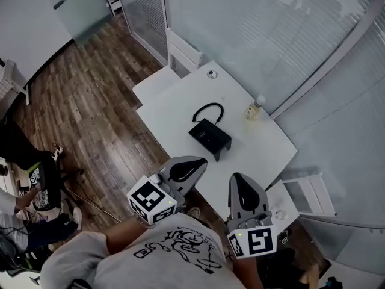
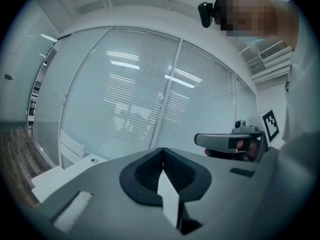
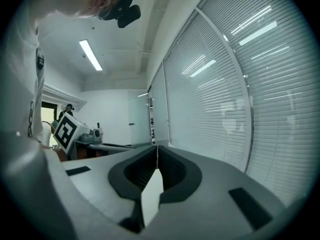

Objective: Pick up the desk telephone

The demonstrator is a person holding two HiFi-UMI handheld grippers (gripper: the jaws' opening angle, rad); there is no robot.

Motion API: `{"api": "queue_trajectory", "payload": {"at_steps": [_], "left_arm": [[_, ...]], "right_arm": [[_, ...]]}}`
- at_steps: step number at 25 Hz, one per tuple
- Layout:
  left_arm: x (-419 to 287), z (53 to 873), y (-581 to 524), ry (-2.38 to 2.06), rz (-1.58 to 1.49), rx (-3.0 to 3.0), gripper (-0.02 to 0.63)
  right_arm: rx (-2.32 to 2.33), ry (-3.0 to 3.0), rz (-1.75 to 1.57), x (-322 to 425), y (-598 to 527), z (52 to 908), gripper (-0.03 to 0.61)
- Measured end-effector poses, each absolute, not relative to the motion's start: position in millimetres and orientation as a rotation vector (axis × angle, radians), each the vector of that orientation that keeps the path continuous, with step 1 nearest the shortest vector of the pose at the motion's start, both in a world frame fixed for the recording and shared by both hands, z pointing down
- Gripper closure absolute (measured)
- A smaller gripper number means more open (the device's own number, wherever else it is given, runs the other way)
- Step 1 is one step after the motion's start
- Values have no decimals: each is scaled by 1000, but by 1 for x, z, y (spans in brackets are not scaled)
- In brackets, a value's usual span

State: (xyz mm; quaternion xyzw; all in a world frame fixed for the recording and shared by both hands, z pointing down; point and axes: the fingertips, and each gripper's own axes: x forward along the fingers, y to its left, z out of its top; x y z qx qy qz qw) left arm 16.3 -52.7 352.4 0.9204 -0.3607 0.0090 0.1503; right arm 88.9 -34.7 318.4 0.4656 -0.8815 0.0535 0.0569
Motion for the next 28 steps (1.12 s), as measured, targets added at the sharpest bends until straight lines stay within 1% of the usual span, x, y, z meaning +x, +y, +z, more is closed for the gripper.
{"api": "queue_trajectory", "payload": {"at_steps": [6,12,21,25,28], "left_arm": [[-22,361,-122,-1000,32,2630,611],[-47,365,-164,-902,54,2655,611],[-37,404,-191,-677,152,2617,609],[-34,439,-204,-618,201,2535,604],[-35,476,-215,-600,258,2472,578]], "right_arm": [[1426,-2659,159,49,-104,320,572],[1509,-2592,167,28,-142,323,572],[1633,-2468,276,42,-160,356,571],[1621,-2425,394,50,-168,392,571],[1604,-2388,510,56,-172,431,569]]}}
